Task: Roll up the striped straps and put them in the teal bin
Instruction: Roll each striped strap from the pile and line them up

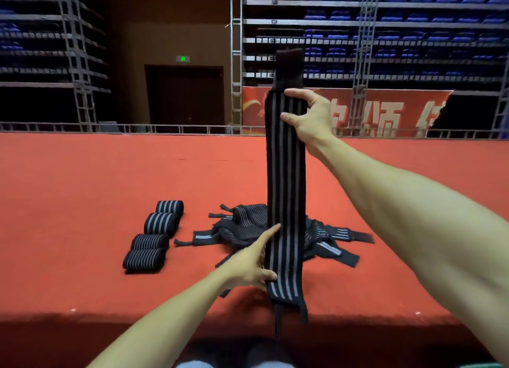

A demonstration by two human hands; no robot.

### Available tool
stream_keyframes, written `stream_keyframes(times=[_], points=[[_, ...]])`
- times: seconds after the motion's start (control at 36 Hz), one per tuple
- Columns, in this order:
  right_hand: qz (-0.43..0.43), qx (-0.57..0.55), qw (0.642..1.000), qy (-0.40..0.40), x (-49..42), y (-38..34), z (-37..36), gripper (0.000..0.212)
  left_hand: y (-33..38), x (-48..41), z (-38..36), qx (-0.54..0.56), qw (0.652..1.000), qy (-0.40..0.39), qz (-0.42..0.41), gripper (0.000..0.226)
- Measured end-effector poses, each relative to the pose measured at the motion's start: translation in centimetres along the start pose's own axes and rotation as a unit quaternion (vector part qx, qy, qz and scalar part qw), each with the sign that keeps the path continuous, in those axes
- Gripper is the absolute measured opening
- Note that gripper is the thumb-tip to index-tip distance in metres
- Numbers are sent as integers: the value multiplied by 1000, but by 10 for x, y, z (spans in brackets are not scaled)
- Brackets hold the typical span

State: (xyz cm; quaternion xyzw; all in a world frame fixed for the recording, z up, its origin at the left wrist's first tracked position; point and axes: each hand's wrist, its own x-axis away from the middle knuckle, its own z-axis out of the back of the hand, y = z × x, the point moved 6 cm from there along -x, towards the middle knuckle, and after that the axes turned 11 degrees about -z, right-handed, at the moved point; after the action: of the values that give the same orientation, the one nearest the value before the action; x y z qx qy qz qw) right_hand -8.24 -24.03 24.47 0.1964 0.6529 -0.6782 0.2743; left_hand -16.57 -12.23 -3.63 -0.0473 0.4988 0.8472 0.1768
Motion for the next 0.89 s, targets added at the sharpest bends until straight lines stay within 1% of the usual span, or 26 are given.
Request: stream_keyframes(times=[0.06,0.11,0.14,0.19,0.25,0.33,0.42,0.47,0.5,0.53,0.56,0.61,0.67,0.69,0.72,0.78,0.83,0.89], points=[[-16,7,1000,-3,5,21,-7,47,-16,0,-4,-54,999,1,10,104],[-31,6,999,-9,8,41,-14,46,-29,-3,-3,-125,992,6,14,99],[-36,7,999,-10,10,48,-17,45,-32,-5,-2,-154,988,10,10,93],[-43,7,999,-11,11,63,-21,44,-34,-9,0,-198,980,4,7,73],[-54,8,998,-9,11,76,-24,44,-34,-13,-1,-248,968,-29,11,60],[-67,9,998,-1,11,95,-26,44,-36,-19,-2,-324,941,-87,33,58],[-74,4,997,1,18,108,-26,44,-37,-22,-3,-344,928,-130,55,60],[-78,4,997,-2,23,116,-26,42,-30,-26,0,-357,924,-134,39,54],[-81,4,997,-6,26,120,-27,42,-25,-30,5,-356,927,-114,18,46],[-85,5,996,-10,29,126,-28,41,-19,-35,13,-347,935,-78,-2,36],[-89,4,996,-15,32,132,-29,41,-14,-40,24,-332,943,-26,-20,26],[-87,5,996,-22,38,144,-30,41,-7,-51,51,-282,953,103,-44,13],[-84,8,996,-35,45,156,-32,41,-4,-60,78,-191,953,228,-57,6],[-88,8,995,-42,48,163,-34,40,-2,-66,89,-138,950,272,-64,4],[-93,5,995,-48,52,170,-36,39,-1,-73,97,-93,946,301,-74,4],[-104,-7,993,-57,60,188,-41,40,4,-88,107,-27,939,327,-101,11],[-115,-24,991,-68,65,207,-45,42,6,-105,113,10,936,328,-128,19],[-123,-30,989,-72,67,224,-49,43,5,-123,116,18,942,306,-138,23]])
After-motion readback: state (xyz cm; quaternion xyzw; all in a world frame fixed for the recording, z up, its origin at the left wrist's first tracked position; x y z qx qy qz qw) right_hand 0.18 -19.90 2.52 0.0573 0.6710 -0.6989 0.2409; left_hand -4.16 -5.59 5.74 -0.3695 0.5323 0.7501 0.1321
